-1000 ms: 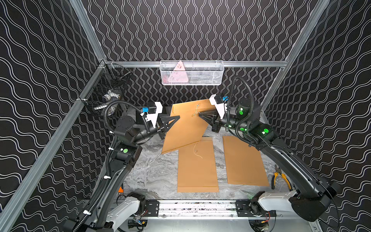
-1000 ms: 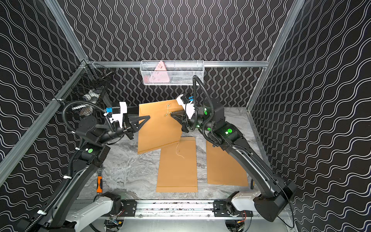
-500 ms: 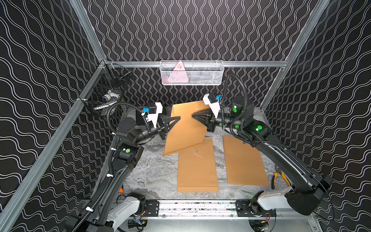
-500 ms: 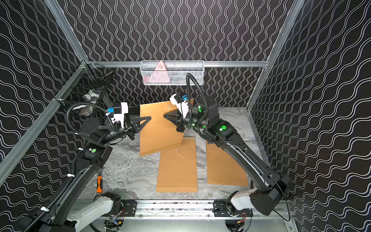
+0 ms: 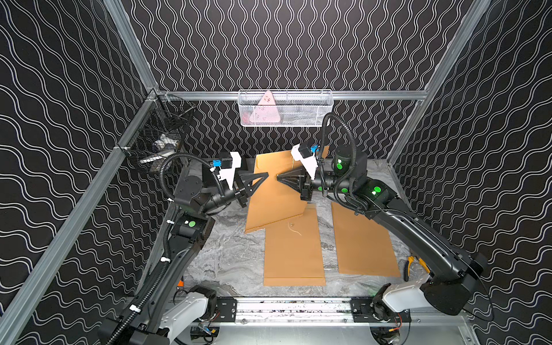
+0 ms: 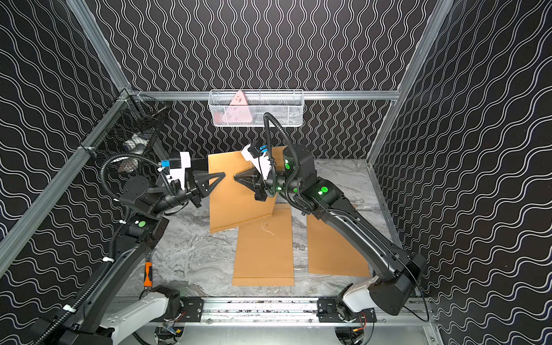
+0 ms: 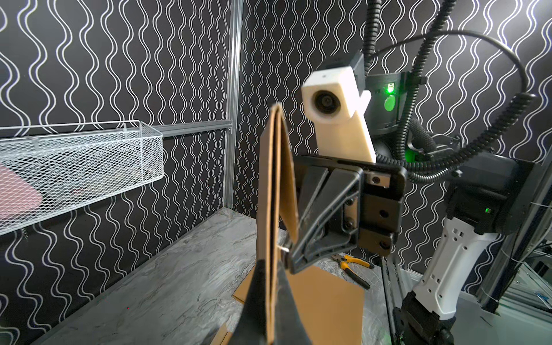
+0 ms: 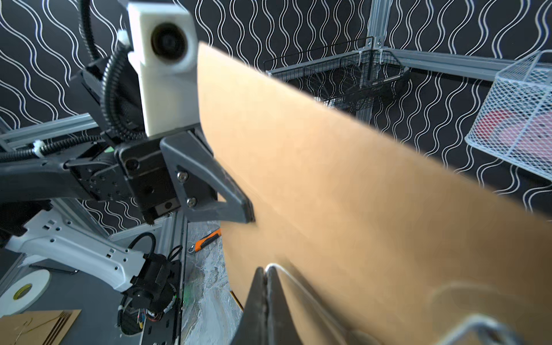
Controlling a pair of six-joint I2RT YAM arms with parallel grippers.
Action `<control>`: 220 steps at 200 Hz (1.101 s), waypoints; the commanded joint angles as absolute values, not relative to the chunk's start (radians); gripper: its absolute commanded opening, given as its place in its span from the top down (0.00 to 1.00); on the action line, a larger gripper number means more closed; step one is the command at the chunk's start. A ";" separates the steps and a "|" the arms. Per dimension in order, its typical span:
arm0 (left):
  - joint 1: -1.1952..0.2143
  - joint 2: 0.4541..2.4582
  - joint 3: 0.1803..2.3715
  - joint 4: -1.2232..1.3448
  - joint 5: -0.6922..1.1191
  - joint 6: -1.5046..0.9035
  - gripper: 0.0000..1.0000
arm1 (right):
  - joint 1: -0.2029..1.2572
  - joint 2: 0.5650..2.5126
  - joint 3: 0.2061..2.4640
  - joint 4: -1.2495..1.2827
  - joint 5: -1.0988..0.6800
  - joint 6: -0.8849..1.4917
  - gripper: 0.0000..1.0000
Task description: Open the file bag
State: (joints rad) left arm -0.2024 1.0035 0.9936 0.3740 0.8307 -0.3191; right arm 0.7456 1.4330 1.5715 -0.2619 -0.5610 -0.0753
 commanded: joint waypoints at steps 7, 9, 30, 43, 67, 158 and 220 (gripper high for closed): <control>-0.201 1.006 1.012 0.419 0.787 -0.330 1.00 | 0.750 1.406 1.518 -0.224 -0.533 -0.074 1.00; -0.202 1.005 1.013 0.416 0.786 -0.328 1.00 | 0.750 1.403 1.514 -0.224 -0.530 -0.074 1.00; -0.201 1.008 1.030 0.399 0.770 -0.318 1.00 | 0.750 1.379 1.465 -0.207 -0.496 -0.058 1.00; -0.201 1.008 1.038 0.394 0.767 -0.315 1.00 | 0.748 1.364 1.438 -0.193 -0.484 -0.048 1.00; -0.202 1.005 1.046 0.384 0.761 -0.307 1.00 | 0.748 1.350 1.410 -0.189 -0.438 -0.038 1.00; -0.202 0.977 1.047 0.344 0.757 -0.287 1.00 | 0.645 1.325 1.417 -0.195 -0.300 0.020 1.00; -0.201 0.974 1.018 0.353 0.762 -0.296 1.00 | 0.606 1.329 1.499 -0.237 -0.317 -0.010 1.00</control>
State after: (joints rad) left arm -0.2024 0.9813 1.0279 0.3267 0.7597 -0.3073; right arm 0.6106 1.3300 1.4639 -0.2272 -0.3119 0.0147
